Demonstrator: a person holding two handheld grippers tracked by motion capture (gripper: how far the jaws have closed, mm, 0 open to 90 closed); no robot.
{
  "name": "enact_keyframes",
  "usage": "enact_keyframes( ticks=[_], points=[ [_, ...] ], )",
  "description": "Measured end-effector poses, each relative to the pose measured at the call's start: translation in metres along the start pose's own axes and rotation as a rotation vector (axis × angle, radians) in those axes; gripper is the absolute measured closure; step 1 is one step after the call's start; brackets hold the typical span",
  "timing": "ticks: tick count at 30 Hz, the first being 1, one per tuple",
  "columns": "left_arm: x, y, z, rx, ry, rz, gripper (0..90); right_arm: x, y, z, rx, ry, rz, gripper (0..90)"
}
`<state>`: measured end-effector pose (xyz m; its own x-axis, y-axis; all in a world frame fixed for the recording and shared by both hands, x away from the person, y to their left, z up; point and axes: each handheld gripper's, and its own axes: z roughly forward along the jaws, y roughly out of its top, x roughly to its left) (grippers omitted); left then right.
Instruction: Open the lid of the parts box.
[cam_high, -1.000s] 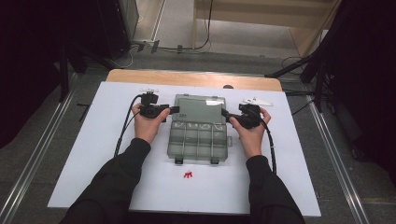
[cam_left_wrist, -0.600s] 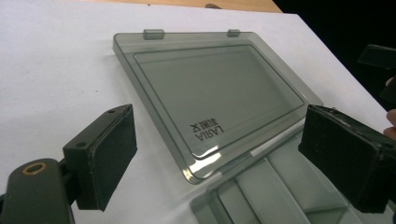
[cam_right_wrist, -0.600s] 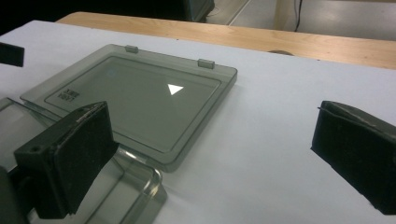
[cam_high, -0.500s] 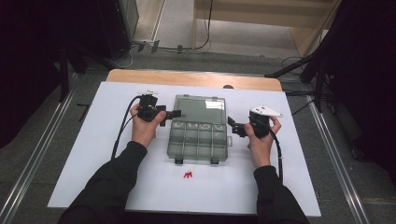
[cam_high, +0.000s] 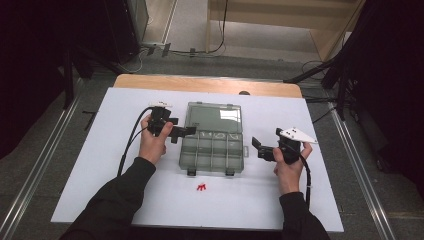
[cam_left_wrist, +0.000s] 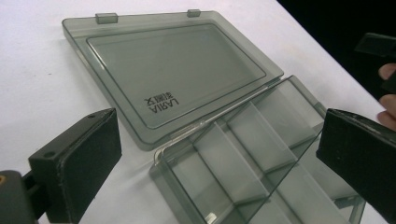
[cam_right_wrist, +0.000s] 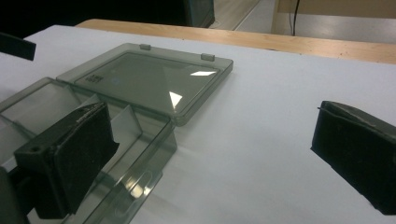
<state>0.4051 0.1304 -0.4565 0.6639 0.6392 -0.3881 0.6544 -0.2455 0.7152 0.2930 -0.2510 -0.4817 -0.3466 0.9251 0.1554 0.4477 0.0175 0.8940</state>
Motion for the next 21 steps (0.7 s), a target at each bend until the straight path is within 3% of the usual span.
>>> enact_keyframes(
  ticks=[21],
  points=[
    [-0.023, -0.017, -0.026, 0.009, -0.01, 0.067, 0.0, 0.002, -0.029, -0.042, -0.007, -0.028, -0.025, 0.0]
  ],
)
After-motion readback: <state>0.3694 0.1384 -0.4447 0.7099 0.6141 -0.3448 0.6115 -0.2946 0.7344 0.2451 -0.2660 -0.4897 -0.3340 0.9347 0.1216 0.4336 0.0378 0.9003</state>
